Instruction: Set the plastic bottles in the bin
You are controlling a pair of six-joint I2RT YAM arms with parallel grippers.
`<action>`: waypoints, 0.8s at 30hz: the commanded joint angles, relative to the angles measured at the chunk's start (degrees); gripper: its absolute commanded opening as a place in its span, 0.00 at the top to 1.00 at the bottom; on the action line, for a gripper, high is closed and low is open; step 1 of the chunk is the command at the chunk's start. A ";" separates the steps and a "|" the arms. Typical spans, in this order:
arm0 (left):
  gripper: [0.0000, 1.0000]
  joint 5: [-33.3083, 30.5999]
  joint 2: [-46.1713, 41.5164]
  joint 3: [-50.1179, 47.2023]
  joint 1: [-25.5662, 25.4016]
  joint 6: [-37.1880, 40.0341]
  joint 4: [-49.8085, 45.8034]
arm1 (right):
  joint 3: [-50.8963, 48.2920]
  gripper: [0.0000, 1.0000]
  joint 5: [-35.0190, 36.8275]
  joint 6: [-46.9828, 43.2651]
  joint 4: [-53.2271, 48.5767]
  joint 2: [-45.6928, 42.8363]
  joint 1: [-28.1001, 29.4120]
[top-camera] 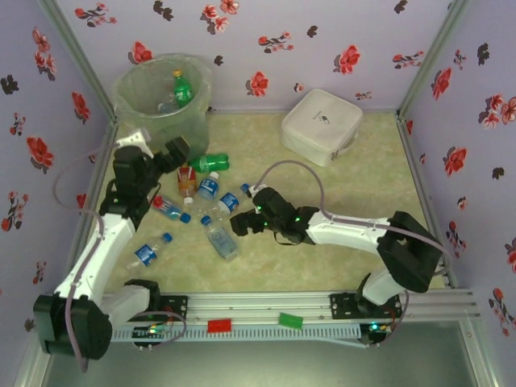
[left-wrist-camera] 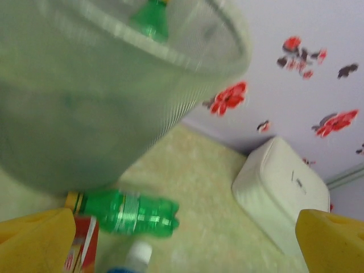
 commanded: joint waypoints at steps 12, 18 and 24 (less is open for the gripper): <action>0.00 -5.94 -12.24 -19.78 -0.83 -10.79 0.76 | 13.17 0.00 1.12 -4.14 -14.96 13.40 10.26; 0.00 -5.98 -10.02 -19.98 -0.80 -12.36 4.08 | 18.16 0.03 6.02 -6.97 -19.81 18.40 13.86; 0.00 -5.39 -10.20 -19.63 -0.83 -12.35 3.28 | 19.52 0.14 7.09 -7.59 -21.44 20.67 14.30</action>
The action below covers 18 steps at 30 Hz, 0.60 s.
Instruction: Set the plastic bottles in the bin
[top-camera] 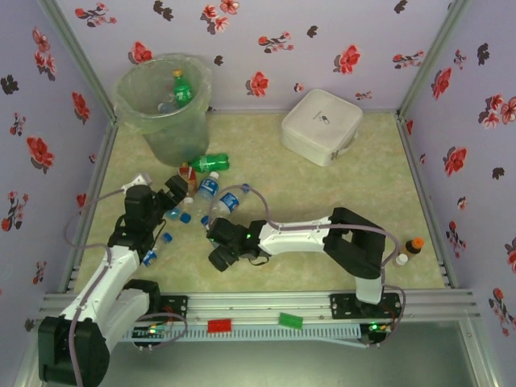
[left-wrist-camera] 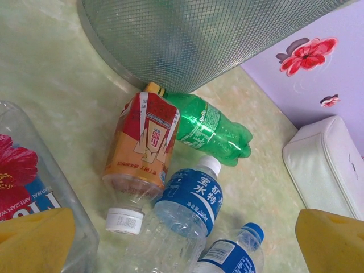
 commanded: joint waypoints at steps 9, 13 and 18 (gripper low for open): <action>0.00 -0.48 -1.30 0.58 -0.18 -1.58 0.90 | -0.35 0.49 0.56 -2.52 -0.28 -0.75 0.06; 0.00 0.87 -1.17 1.65 -0.36 -1.96 1.03 | -3.17 0.56 0.91 -3.08 2.63 -4.79 -0.41; 0.00 3.10 -0.59 4.34 -2.57 -1.92 1.74 | -7.72 0.57 -1.85 -3.36 6.82 -12.72 -3.87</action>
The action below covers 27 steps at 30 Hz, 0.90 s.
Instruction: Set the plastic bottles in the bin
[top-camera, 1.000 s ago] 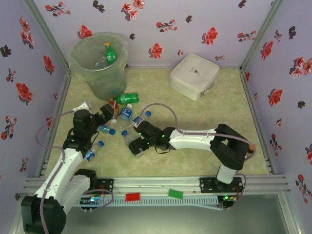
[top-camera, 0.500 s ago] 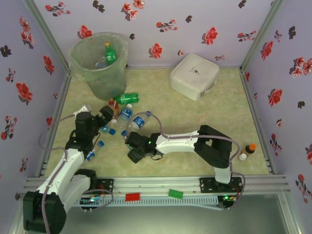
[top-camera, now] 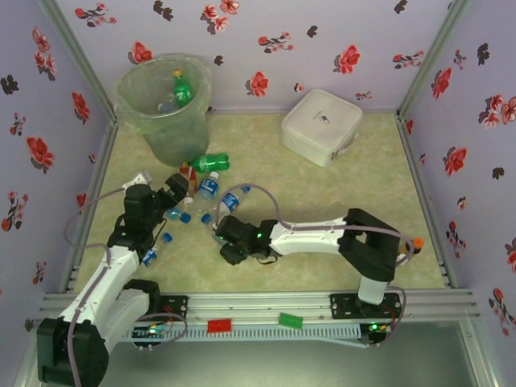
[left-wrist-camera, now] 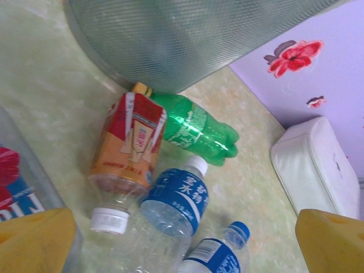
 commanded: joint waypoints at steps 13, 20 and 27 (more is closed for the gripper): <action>0.00 1.45 9.53 10.04 -17.46 -4.13 13.63 | -5.73 0.57 -14.48 0.52 11.91 -17.55 -16.22; 0.00 1.71 16.98 13.70 -23.38 -2.76 15.07 | -7.02 0.57 -15.91 1.08 17.42 -19.17 -17.69; 0.00 1.55 19.38 13.25 -24.29 -5.02 17.96 | -9.56 0.57 -15.29 2.26 24.46 -20.16 -17.70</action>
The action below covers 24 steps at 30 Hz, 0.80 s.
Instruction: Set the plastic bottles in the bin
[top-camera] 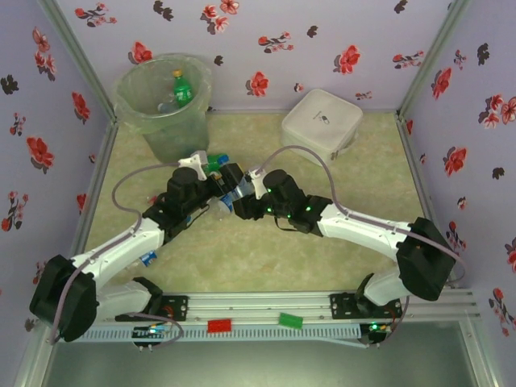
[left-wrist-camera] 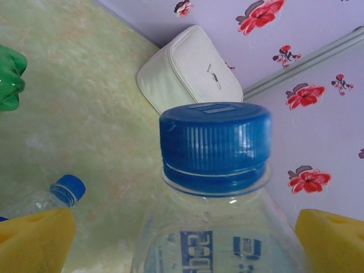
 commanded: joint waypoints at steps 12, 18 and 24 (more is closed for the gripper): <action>0.24 0.51 1.45 0.70 -0.99 -2.14 4.95 | -1.62 0.56 1.04 0.94 10.65 -0.84 -0.30; 0.40 0.45 1.39 0.84 -0.99 -1.85 4.96 | -1.03 0.50 1.39 0.58 10.75 -0.16 -0.33; 0.44 -1.00 1.56 0.88 -0.95 -1.80 5.31 | -1.15 0.20 2.88 0.31 9.16 -0.78 -0.29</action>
